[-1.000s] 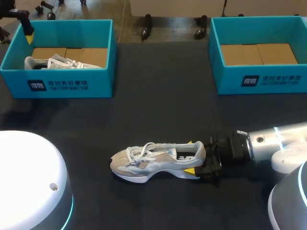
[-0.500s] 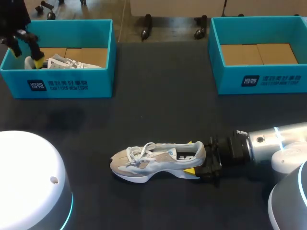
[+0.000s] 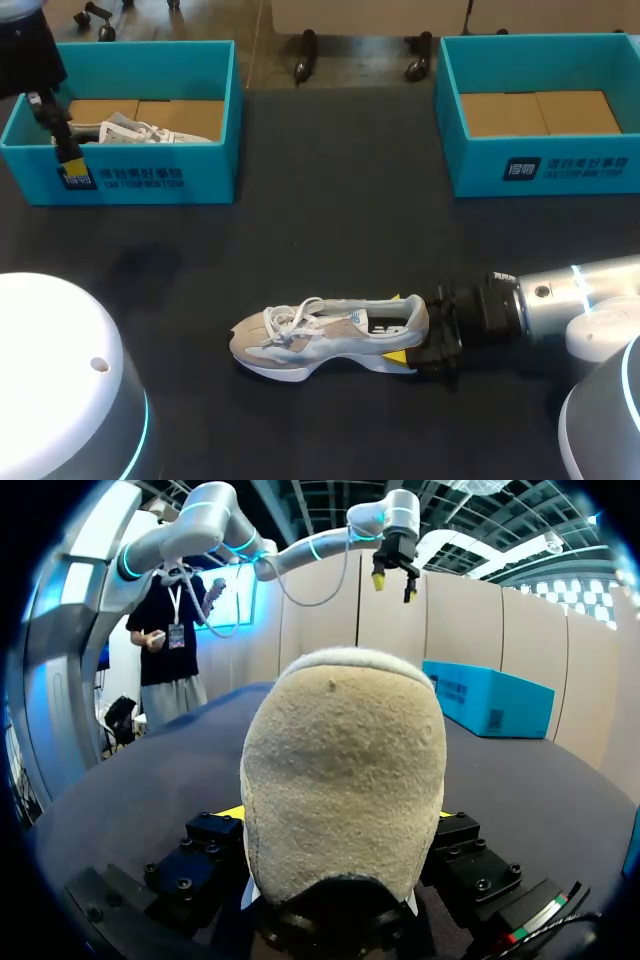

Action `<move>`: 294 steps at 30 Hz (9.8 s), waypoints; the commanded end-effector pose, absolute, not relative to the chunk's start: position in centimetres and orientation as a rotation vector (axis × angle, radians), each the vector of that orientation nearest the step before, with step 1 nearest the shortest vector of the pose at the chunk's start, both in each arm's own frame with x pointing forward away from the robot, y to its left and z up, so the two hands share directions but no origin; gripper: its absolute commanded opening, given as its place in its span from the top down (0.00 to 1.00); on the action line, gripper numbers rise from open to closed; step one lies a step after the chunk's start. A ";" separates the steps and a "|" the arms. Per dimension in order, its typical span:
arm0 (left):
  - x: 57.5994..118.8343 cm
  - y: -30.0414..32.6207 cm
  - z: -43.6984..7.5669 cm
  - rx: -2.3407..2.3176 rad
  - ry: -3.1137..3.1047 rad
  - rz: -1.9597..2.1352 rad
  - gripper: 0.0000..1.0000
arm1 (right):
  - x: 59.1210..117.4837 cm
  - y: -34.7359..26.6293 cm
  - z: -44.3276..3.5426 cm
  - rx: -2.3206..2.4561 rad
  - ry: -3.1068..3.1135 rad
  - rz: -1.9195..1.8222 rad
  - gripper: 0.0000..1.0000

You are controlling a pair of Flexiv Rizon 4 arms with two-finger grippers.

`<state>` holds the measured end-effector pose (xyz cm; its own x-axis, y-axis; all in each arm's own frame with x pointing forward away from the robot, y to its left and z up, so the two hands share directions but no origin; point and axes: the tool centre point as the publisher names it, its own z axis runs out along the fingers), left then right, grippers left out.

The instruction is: Take the shoe out of the shoebox, open the shoe tongue, remove and reinsert the insole, then place the shoe into the shoebox

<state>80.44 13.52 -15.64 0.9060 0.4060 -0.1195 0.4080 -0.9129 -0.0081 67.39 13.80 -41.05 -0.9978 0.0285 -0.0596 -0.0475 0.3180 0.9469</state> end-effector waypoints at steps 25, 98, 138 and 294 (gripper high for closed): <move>70.4 3.6 -18.8 2.416 -2.103 0.192 0.00 | 67.5 14.0 -41.4 -0.018 2.502 1.793 1.00; 75.9 -0.2 -18.3 2.610 1.620 -0.470 0.00 | 67.5 14.0 -41.4 -0.018 2.502 1.793 1.00; 71.2 -7.2 -20.1 1.172 2.811 -0.096 0.00 | 67.5 14.0 -41.4 -0.018 2.502 1.793 1.00; 65.3 -23.5 -34.3 -2.616 1.304 0.376 0.00 | 67.5 14.0 -41.4 -0.018 2.502 1.793 1.00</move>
